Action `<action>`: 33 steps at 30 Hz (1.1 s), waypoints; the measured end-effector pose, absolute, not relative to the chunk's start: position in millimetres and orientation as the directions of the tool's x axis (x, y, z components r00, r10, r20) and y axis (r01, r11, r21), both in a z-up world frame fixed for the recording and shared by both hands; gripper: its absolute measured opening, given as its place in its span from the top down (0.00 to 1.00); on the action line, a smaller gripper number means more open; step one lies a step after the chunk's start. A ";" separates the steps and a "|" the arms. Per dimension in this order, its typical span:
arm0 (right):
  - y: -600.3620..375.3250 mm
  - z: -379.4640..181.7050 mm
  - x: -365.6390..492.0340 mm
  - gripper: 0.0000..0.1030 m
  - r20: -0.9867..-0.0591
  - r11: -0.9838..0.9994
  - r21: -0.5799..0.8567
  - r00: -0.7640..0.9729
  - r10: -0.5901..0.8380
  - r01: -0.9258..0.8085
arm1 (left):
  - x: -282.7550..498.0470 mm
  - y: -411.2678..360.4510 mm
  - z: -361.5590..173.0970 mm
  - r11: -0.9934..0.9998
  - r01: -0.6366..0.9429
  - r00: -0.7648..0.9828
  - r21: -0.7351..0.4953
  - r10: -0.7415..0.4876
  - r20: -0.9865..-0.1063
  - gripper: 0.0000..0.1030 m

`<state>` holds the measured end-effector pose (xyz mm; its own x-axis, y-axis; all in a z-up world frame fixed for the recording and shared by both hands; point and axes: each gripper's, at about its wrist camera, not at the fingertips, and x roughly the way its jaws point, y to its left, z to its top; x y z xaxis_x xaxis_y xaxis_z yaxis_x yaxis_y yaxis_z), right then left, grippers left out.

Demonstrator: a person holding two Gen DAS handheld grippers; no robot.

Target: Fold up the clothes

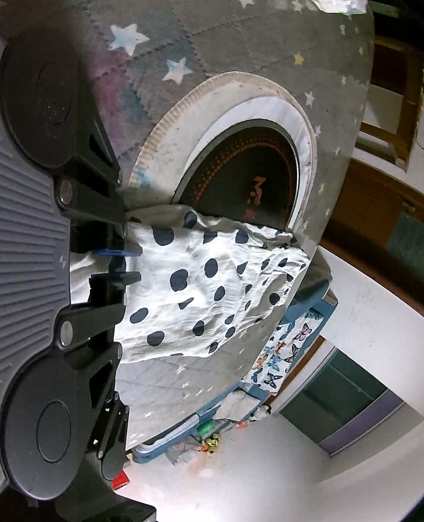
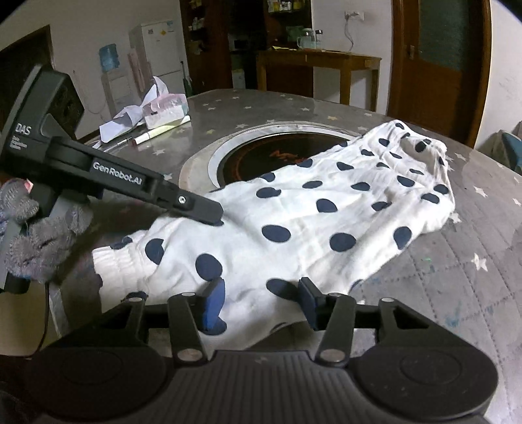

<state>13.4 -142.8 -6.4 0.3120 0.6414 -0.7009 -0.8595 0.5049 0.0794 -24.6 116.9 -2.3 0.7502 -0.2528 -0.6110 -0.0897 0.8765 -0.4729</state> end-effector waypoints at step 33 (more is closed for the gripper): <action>-196.9 -14.3 153.6 0.55 -0.635 0.759 0.187 0.512 0.578 -0.624 | 4.4 106.4 -3.1 0.914 -0.098 0.710 -0.395 -0.214 -0.671 0.88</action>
<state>153.6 -196.9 -14.3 0.5122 0.5782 -0.6351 -0.6240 0.7586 0.1874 4.4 106.4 -3.1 0.7097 -0.2136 -0.6713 -0.0982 0.9136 -0.3945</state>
